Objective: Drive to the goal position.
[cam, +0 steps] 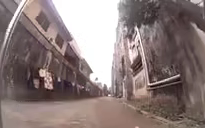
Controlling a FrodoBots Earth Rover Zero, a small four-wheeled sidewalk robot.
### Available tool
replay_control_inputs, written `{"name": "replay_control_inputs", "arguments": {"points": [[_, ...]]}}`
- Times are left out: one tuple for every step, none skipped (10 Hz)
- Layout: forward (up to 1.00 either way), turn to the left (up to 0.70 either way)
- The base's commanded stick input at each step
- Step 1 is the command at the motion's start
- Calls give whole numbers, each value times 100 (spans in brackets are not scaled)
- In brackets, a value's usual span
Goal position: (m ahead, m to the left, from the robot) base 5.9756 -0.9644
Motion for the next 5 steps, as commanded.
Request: {"name": "replay_control_inputs", "arguments": {"points": [[74,3],[74,3],[74,3],[74,3],[74,3]]}}
